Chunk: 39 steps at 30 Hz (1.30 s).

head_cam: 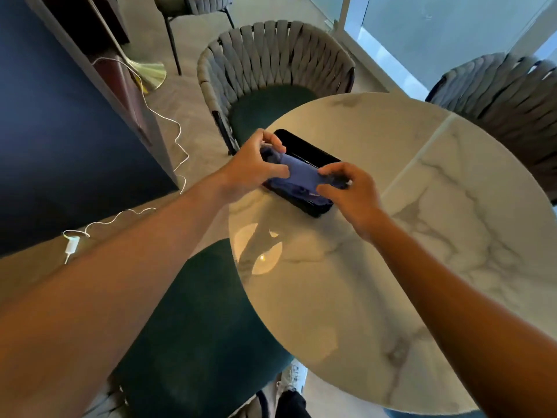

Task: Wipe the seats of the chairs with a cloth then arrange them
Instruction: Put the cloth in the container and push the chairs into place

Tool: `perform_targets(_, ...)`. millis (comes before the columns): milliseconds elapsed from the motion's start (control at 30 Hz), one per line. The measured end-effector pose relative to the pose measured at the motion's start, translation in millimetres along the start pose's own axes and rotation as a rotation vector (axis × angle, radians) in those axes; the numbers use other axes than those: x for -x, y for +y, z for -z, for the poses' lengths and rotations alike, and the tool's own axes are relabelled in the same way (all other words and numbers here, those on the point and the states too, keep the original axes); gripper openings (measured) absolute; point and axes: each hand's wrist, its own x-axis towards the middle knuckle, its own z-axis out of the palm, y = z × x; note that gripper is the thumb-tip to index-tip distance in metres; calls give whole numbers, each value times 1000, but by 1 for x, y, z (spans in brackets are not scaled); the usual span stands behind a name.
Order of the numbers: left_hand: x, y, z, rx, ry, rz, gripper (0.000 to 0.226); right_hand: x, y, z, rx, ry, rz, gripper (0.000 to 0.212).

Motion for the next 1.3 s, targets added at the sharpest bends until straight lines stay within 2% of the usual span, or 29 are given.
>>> perform_targets(167,-59,-10,0,-392,-56,-102,37,-58,18,-2,300,4,167,31)
perform_targets(267,-82,-25,-1,-514,-67,-154,33,-76,39,-4,365,-8,245,28)
perform_targets(467,-99,-60,-12,-828,-209,-249,31,-88,71,-11,569,-150,334,14)
perform_targets(567,-100,-70,-19,-851,-199,-265,34,-89,76,-15,649,-184,365,24)
perform_targets(733,-102,-81,-25,-927,-267,-164,39,-92,76,-24,889,-337,297,35)
perform_targets(967,-94,-65,-30,-909,-248,-103,37,-90,63,-24,938,-376,234,35)
perform_targets(1300,-31,-31,-23,-791,-183,-216,27,-34,38,-10,684,-143,302,27)
